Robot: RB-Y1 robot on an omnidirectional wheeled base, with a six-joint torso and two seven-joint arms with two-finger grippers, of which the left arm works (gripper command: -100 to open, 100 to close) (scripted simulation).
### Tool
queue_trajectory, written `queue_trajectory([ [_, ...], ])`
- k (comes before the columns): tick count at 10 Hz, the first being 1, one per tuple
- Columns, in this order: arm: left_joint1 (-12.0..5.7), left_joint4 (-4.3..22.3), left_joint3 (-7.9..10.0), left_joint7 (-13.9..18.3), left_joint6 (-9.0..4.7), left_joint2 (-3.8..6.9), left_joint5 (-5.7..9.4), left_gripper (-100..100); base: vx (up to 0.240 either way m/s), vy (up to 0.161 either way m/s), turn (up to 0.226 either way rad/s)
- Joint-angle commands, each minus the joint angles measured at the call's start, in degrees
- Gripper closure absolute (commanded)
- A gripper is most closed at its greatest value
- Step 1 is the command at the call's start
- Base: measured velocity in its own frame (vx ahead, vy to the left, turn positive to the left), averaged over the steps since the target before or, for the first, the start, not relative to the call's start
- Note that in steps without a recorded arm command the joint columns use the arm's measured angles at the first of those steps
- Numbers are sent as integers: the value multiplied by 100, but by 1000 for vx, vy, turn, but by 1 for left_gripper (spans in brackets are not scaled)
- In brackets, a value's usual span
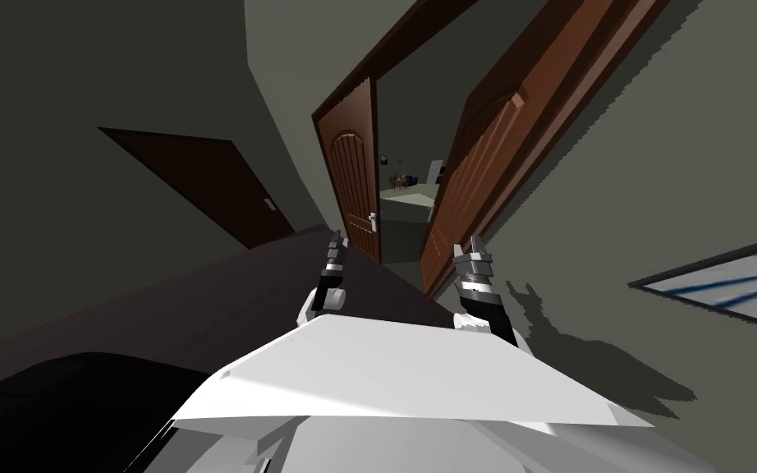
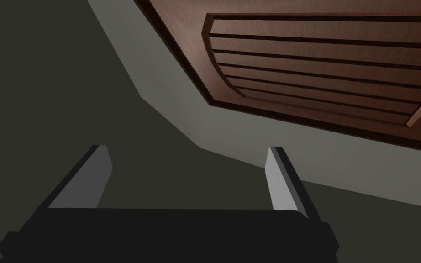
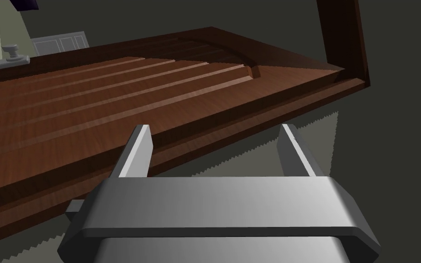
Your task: Push the door open
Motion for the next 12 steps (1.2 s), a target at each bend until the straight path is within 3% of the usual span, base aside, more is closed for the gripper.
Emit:
queue_trajectory([
  [1, -84, 170, -80, 25, 3, -2, -32, -100, 107, 94, -15],
  [12, -947, 1642, -514, 290, 61, 29, -195, -100, 96, 92, -19],
])
